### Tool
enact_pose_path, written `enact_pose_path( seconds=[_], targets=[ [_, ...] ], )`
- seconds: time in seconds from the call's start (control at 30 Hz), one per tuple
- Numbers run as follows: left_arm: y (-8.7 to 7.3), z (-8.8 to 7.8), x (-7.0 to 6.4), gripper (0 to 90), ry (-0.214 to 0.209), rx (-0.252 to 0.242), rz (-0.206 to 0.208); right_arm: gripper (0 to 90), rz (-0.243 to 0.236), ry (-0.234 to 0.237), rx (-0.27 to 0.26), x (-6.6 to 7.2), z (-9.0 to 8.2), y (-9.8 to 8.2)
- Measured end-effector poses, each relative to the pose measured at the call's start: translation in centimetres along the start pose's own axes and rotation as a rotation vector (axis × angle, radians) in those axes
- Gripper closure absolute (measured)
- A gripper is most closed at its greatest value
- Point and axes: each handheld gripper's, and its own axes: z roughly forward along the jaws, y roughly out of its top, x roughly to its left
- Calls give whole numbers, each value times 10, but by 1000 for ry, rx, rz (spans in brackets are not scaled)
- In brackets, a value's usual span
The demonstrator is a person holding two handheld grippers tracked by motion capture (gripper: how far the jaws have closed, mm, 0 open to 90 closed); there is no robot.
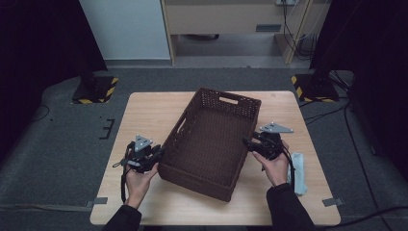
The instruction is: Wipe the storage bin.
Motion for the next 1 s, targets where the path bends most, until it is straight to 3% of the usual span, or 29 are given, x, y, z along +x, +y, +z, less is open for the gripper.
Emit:
enact_pose_path(
  seconds=[0.23,0.37,0.43,0.5,0.63,0.67,0.77,0.87,1.0],
  targets=[
    [0,-2,1,632,27,-10,10,550,5,10,16,5,-4,-1],
    [-3,-11,1,564,10,-23,4,570,-6,4,17,9,-10,-3],
    [-5,-13,1,580,3,-14,4,568,-15,-6,19,12,-12,-4],
    [-7,-11,2,646,14,-1,2,566,-17,-16,25,15,-15,-5],
    [-7,-5,7,736,-4,7,-15,558,-36,-16,49,18,-19,-2],
    [-6,-4,7,747,-1,6,-17,523,-46,-19,40,17,-19,-1],
    [-4,0,9,738,18,5,-21,481,-50,-47,9,13,-17,1],
    [-2,4,12,709,31,4,-22,450,-40,-67,14,7,-10,0],
    [-2,0,13,663,32,-3,-22,466,-4,-34,6,2,-8,-2]
  ],
)
